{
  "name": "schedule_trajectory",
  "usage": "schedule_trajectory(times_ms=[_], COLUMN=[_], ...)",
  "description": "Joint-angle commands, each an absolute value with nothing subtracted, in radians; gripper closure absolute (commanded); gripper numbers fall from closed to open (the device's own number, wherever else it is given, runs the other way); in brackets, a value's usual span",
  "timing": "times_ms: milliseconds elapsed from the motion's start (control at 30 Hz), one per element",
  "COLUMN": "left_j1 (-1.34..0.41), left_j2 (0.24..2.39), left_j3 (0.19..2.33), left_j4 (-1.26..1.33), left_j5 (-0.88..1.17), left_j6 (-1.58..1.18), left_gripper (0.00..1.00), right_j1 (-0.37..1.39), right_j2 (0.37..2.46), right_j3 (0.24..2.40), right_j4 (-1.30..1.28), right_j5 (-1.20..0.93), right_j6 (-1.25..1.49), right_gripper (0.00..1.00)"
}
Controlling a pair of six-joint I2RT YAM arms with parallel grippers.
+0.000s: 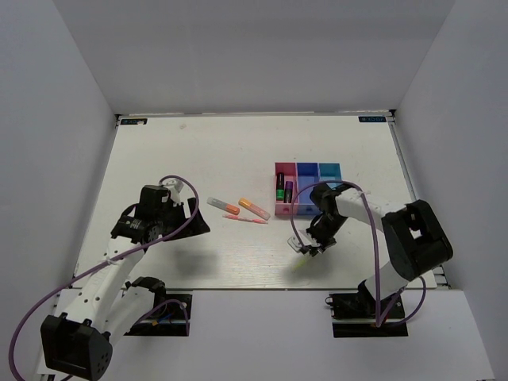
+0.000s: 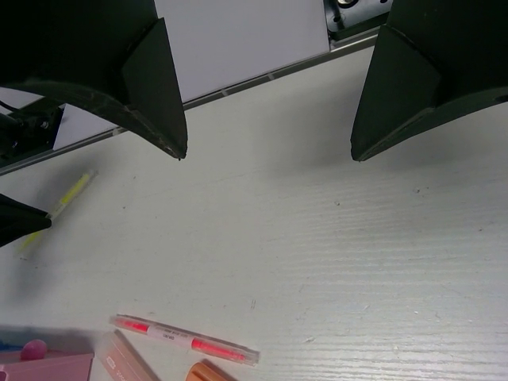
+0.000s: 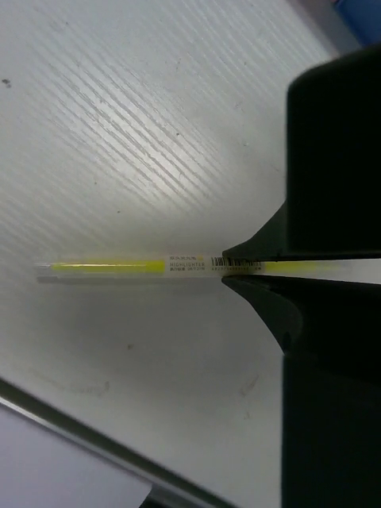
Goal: Sort the stationery into containers
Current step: Pick up the pen from the center of the board, then place the pen in the storage box.
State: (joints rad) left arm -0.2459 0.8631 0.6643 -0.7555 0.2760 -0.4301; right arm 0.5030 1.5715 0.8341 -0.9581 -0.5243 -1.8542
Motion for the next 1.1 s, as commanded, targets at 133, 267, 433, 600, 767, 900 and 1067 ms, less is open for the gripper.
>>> schedule_trajectory(times_ms=[133, 267, 433, 600, 767, 900, 1067], left_j1=[-0.241, -0.242, -0.244, -0.242, -0.242, -0.244, -0.242], left_j2=[0.874, 0.879, 0.896, 0.904, 0.905, 0.916, 0.936], left_j3=[0.658, 0.654, 0.653, 0.653, 0.65, 0.65, 0.653], left_j4=[-0.738, -0.733, -0.724, -0.724, -0.723, -0.719, -0.713], left_j5=[0.305, 0.307, 0.316, 0.315, 0.311, 0.325, 0.336], left_j6=[-0.423, -0.425, -0.426, -0.425, -0.425, -0.425, -0.425], left_gripper=[0.06, 0.06, 0.06, 0.06, 0.06, 0.06, 0.06], right_j1=[0.532, 0.531, 0.529, 0.522, 0.514, 0.512, 0.492], right_j2=[1.41, 1.332, 1.235, 1.232, 1.232, 1.305, 1.434], right_j3=[0.896, 0.897, 0.905, 0.966, 0.997, 1.052, 1.166], right_j4=[-1.026, -0.907, -0.677, -0.502, -0.349, -0.342, -0.393], right_j5=[-0.644, -0.661, -0.511, -0.243, -0.031, 0.162, 0.288], right_j6=[-1.459, -1.249, -0.822, -0.534, -0.319, -0.204, -0.043], right_gripper=[1.0, 1.0, 1.0, 1.0, 1.0, 1.0, 1.0])
